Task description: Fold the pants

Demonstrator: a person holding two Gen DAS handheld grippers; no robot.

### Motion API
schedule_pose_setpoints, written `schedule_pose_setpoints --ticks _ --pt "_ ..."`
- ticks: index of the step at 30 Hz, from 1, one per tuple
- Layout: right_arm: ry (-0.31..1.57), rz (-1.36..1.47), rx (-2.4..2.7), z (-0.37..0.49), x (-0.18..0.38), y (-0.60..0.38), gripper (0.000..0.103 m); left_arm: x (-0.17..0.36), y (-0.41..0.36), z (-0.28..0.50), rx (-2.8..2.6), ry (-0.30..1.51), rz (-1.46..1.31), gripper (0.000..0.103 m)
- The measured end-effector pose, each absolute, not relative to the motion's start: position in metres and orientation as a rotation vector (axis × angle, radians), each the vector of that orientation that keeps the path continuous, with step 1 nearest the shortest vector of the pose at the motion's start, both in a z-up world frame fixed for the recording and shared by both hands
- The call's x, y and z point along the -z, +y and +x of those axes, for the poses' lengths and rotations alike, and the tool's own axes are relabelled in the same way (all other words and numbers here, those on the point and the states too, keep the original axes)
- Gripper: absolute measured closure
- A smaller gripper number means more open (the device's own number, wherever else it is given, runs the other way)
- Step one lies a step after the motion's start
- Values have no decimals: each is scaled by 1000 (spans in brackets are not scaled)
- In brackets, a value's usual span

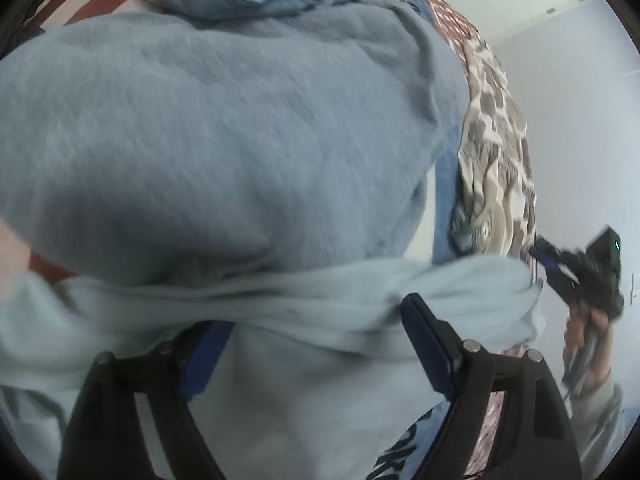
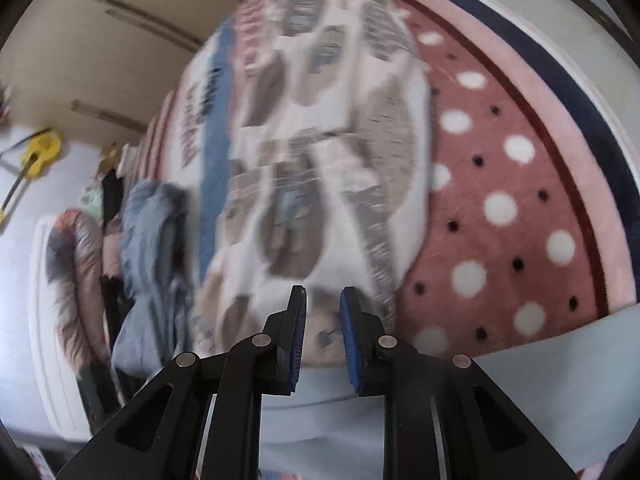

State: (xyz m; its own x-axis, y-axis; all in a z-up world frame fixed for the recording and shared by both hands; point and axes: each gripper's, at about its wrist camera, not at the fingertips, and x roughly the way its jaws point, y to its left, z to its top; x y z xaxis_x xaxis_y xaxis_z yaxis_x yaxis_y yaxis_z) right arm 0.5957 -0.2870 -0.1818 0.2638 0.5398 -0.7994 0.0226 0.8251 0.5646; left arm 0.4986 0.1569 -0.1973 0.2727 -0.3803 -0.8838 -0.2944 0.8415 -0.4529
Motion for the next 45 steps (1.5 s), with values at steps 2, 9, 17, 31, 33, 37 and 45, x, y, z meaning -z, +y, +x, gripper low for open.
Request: schedule_pose_setpoints --ticks 2,9,17,31,33,37,45 --pt "1258 496 -433 581 165 -280 64 193 158 495 82 1314 -612 20" --pt "1268 585 -491 497 147 -296 36 170 156 445 134 1375 -495 16" --pt "1159 819 -44 427 187 -433 34 150 172 383 -2 1347 -497 16" --pt "922 1038 67 452 215 -503 29 159 192 349 -217 1316 -620 16" --pt "973 995 70 466 221 -494 30 161 192 350 -221 1314 -637 16" --pt "1045 835 140 481 222 -480 93 165 189 350 -228 1318 -654 16" --pt "1012 776 101 447 172 -498 95 166 194 330 -244 1333 -661 16"
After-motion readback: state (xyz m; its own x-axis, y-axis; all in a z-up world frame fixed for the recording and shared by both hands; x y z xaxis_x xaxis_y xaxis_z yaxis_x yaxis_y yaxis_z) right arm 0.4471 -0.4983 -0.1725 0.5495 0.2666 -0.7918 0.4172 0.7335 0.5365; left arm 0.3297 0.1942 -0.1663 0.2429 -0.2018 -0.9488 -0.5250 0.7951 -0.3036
